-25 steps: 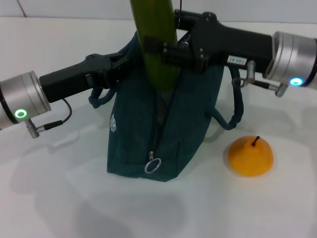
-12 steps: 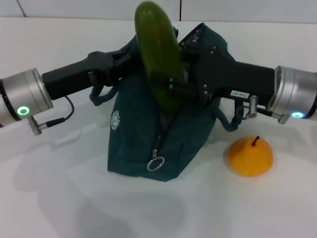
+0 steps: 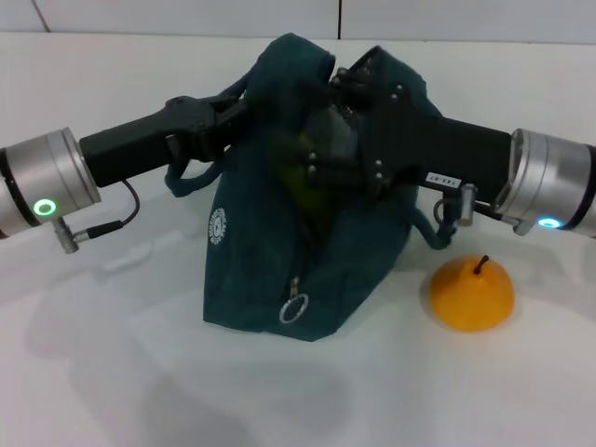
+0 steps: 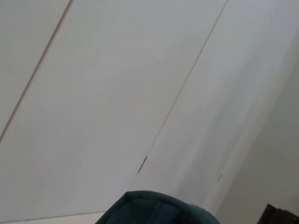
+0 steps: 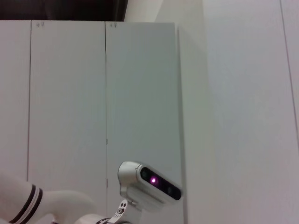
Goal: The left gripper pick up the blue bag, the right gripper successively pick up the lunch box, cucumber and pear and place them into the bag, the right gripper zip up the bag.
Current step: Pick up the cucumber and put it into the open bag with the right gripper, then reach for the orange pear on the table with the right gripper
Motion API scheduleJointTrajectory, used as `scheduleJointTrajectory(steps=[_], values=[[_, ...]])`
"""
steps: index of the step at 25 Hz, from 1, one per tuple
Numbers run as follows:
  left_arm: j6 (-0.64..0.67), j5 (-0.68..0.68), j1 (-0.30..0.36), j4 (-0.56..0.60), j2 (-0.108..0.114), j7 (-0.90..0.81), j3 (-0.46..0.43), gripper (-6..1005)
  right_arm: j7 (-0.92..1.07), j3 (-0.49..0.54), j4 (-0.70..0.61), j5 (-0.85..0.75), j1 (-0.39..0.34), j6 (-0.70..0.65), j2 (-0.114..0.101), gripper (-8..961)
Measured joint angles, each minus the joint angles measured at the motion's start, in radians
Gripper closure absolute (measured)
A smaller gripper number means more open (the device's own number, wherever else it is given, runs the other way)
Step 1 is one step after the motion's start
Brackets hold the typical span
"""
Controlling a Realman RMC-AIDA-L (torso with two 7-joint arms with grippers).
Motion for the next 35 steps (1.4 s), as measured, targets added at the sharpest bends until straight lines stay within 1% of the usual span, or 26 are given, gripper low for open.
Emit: scheduleJointTrajectory(steps=[7,9,11,13,16,18,19,21,23,26,28,32,35], values=[[0.000,0.001,0.007,0.000,0.001,0.000,-0.003,957,-0.015,0.019,-0.010,0.047,-0.028,-0.012,-0.002,203],[0.000,0.000,0.011,0.000,0.003,0.000,-0.004,957,-0.018,0.048,-0.017,0.053,-0.052,-0.033,-0.006,172],[0.000,0.000,0.012,0.000,0.004,0.000,-0.004,957,-0.022,0.101,-0.021,0.044,-0.094,-0.068,-0.014,147],[0.000,0.001,0.013,0.000,0.005,0.001,-0.004,957,-0.025,0.160,-0.023,0.006,-0.141,-0.107,-0.028,122],[-0.001,0.001,0.014,0.000,0.008,0.002,-0.004,957,-0.017,0.229,-0.039,-0.116,-0.200,-0.166,-0.069,142],[-0.001,0.002,0.014,0.000,0.010,0.002,-0.004,957,-0.019,0.260,-0.038,-0.184,-0.231,-0.217,-0.091,148],[-0.003,0.002,0.014,0.000,0.011,0.004,-0.004,957,-0.023,0.281,-0.034,-0.214,-0.247,-0.244,-0.100,151],[-0.008,0.003,0.013,0.000,0.011,0.009,-0.004,956,-0.027,0.321,-0.030,-0.269,-0.278,-0.274,-0.106,158],[-0.020,0.003,0.010,0.000,0.011,0.014,-0.004,956,-0.040,0.364,-0.028,-0.325,-0.307,-0.282,-0.104,164],[-0.027,0.005,0.005,0.000,0.011,0.016,-0.002,956,-0.088,0.419,-0.001,-0.400,-0.339,-0.281,-0.090,173],[-0.027,0.005,0.004,0.000,0.011,0.017,-0.002,956,-0.122,0.452,0.044,-0.424,-0.350,-0.274,-0.081,180],[-0.028,0.005,0.003,0.000,0.010,0.030,-0.002,956,-0.173,0.478,0.127,-0.437,-0.347,-0.262,-0.068,192],[-0.028,0.005,0.000,0.000,0.009,0.031,0.002,956,-0.221,0.479,0.148,-0.450,-0.350,-0.254,-0.053,202]])
